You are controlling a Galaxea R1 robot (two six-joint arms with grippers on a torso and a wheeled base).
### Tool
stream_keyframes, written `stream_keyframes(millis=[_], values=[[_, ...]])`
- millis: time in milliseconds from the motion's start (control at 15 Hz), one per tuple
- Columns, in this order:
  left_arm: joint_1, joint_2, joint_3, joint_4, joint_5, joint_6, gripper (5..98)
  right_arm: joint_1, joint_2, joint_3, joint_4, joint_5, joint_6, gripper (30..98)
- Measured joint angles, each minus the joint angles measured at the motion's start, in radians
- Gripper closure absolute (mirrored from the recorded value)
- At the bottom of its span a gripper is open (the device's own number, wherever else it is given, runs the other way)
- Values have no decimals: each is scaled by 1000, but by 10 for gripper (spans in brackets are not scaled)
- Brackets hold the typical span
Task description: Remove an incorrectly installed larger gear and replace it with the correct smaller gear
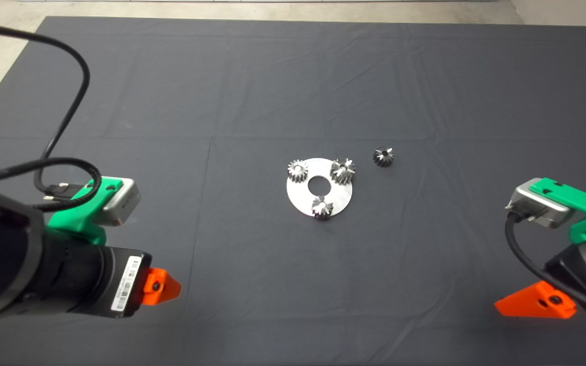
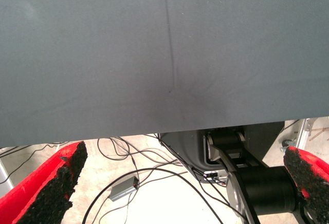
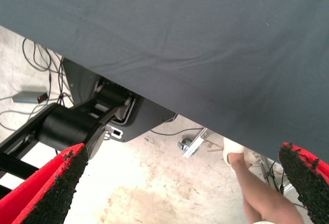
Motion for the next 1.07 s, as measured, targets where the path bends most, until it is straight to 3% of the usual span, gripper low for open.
stream_keyframes(millis=[467, 600, 867, 1067], values=[[0, -2, 0, 0, 0, -12, 58, -5, -9, -10, -1, -27, -1, 305], [0, -3, 0, 0, 0, -23, 58, -16, 1, -34, -21, -32, -28, 305], [0, -19, 0, 0, 0, -57, 58, -121, 26, -81, -182, -31, -118, 305], [0, -19, 0, 0, 0, -60, 58, -206, 87, -212, -329, -32, -208, 305]])
